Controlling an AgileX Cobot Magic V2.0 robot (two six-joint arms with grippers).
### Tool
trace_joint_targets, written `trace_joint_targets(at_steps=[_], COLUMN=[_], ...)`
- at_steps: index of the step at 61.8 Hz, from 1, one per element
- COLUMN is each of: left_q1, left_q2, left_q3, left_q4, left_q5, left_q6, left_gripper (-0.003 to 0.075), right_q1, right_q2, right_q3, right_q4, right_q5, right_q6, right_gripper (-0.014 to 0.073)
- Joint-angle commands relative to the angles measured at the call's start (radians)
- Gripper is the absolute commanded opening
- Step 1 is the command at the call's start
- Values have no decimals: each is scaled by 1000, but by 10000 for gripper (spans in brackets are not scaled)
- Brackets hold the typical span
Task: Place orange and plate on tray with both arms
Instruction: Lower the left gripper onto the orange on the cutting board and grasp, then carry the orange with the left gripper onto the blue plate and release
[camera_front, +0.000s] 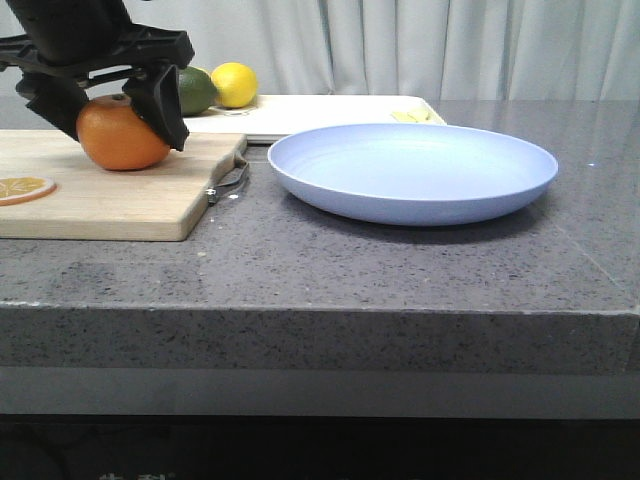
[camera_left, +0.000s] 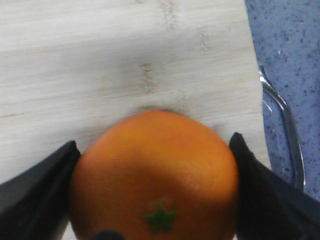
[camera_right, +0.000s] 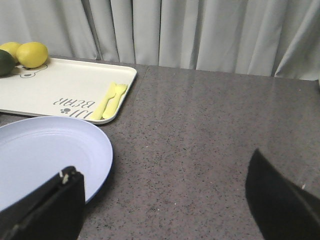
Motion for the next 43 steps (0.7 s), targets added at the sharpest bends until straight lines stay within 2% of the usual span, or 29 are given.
trace_joint_targets(at_steps=[1,11,19,34,43], left_q1=[-5,-42,-120,-319,-391], left_q2=[-46,-46,-46,-10,48], left_q3=[-75,-176,-216,-218,-218], left_q4=[-9,-9,-9,-9,-9], left_q5=[-9,43,43,-107,-185], left_q6=[2,3,5,12,12], left_gripper=[231,231,231,231,232], right_q1=[-3,-3,-3,-3,-3], right_q2=[9,9,9,9,9], right_q3=[-34,-34,-34,-34,-34], right_q4=[2,2,2,2,2], right_q5=[-83,-85,-85,-85,-85], right_q6=[-9,-9,-9,-9,-9], right_gripper=[654,654,654,654,654])
